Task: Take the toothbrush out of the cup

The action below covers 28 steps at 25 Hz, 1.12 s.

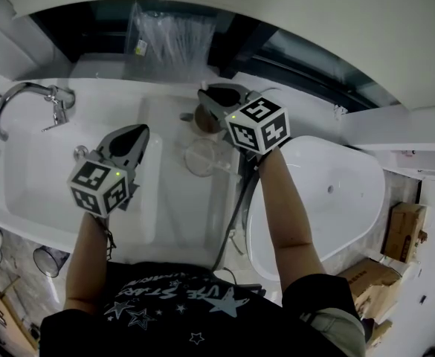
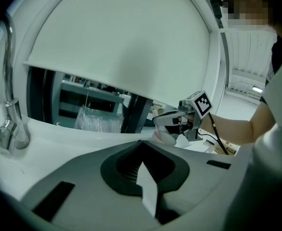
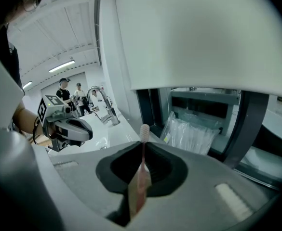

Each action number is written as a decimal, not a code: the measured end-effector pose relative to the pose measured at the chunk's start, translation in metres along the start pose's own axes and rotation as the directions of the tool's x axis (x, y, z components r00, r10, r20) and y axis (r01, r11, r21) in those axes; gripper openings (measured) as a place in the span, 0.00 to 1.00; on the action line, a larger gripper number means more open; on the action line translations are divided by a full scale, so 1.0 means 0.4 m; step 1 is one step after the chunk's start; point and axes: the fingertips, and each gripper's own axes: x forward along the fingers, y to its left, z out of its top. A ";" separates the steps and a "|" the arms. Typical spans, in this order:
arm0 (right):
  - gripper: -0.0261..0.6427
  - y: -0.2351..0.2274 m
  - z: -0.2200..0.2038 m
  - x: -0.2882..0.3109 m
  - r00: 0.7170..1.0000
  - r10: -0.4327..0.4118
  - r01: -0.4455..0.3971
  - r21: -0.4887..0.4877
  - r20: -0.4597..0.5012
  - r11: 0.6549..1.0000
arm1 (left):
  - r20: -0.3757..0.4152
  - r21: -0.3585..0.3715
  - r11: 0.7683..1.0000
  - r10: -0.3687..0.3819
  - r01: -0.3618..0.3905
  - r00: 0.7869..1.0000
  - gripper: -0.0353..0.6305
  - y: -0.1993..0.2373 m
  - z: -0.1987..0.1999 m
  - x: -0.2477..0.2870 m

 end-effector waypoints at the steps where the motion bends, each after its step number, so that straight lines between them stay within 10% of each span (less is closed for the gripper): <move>1: 0.06 -0.001 0.003 -0.005 1.000 -0.003 0.003 0.007 0.008 1.000 | 0.002 0.001 1.000 -0.003 0.003 1.000 0.06 -0.002 0.002 -0.001; 14: 0.06 0.036 0.088 -0.091 0.988 -0.082 0.081 0.014 0.128 0.997 | 0.049 0.039 0.999 -0.036 0.034 0.998 0.06 -0.030 0.048 -0.067; 28: 0.06 0.150 0.259 -0.324 0.887 -0.314 0.325 0.024 0.338 0.945 | 0.078 0.090 0.985 -0.152 0.145 0.985 0.06 -0.095 0.070 -0.231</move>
